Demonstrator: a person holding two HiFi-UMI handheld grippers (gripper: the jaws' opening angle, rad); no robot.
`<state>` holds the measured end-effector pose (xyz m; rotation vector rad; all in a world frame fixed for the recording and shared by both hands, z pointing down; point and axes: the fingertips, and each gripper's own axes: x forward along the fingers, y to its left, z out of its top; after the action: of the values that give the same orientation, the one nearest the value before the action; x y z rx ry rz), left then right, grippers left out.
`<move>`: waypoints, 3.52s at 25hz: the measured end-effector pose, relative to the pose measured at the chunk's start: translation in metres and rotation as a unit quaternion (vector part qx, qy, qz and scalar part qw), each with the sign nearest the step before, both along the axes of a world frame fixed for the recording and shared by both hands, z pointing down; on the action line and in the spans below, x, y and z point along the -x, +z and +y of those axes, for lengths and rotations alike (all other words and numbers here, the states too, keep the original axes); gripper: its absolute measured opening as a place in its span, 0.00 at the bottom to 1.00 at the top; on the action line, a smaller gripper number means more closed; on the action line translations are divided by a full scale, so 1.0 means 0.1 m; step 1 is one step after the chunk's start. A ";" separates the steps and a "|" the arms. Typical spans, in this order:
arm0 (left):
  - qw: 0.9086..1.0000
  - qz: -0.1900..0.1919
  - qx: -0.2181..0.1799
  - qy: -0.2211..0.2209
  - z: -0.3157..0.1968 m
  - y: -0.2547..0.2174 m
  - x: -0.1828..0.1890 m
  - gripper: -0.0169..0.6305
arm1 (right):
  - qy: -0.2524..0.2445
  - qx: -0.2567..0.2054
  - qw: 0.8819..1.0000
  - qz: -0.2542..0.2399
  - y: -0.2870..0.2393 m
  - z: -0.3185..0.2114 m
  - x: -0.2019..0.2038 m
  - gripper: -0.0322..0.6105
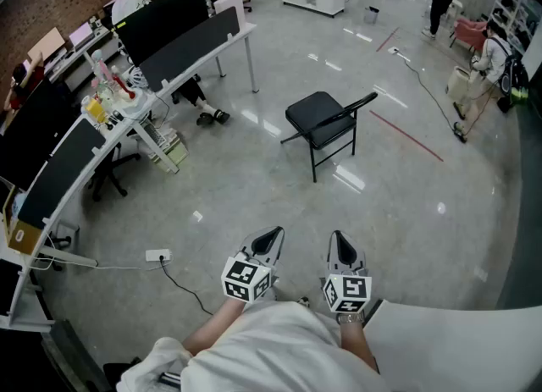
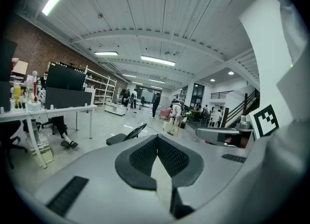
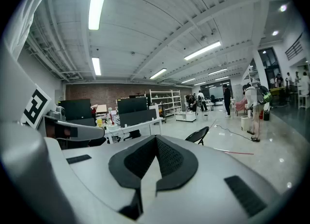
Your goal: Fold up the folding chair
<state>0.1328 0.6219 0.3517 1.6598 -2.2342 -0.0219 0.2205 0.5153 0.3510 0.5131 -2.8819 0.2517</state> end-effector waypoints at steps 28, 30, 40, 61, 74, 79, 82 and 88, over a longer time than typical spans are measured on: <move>0.996 -0.046 -0.012 -0.082 0.20 0.04 -1.09 0.05 | -0.033 0.000 0.999 -0.009 0.08 0.17 -1.15 0.06; 0.995 -0.051 -0.010 -0.083 0.21 0.07 -1.08 0.05 | -0.040 0.005 0.999 -0.001 0.14 0.20 -1.11 0.06; 0.997 -0.047 -0.015 -0.068 0.01 0.13 -0.47 0.05 | -0.032 0.002 0.999 -0.004 0.12 0.03 -0.45 0.06; 0.999 -0.037 0.000 -0.025 0.09 0.19 1.62 0.05 | 0.073 0.020 0.997 0.014 0.21 -0.09 1.34 0.06; 1.000 -0.006 0.014 -0.015 0.07 0.42 2.21 0.05 | 0.072 0.023 0.996 0.041 0.39 0.01 1.94 0.06; 1.000 -0.005 0.017 -0.010 -0.04 0.47 2.40 0.05 | 0.090 0.040 0.994 0.040 0.48 -0.23 2.16 0.06; 0.999 -0.004 0.025 -0.024 -0.10 0.50 2.60 0.05 | 0.082 0.042 0.995 0.036 0.48 -0.34 2.39 0.06; 0.999 -0.001 0.035 -0.039 -0.46 0.58 3.06 0.05 | 0.065 0.050 0.996 0.041 0.58 -0.74 2.94 0.06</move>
<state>-0.1736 0.5760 0.4101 1.5352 -2.2730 0.0384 -0.0735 0.4417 0.4086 0.6757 -2.7446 0.3839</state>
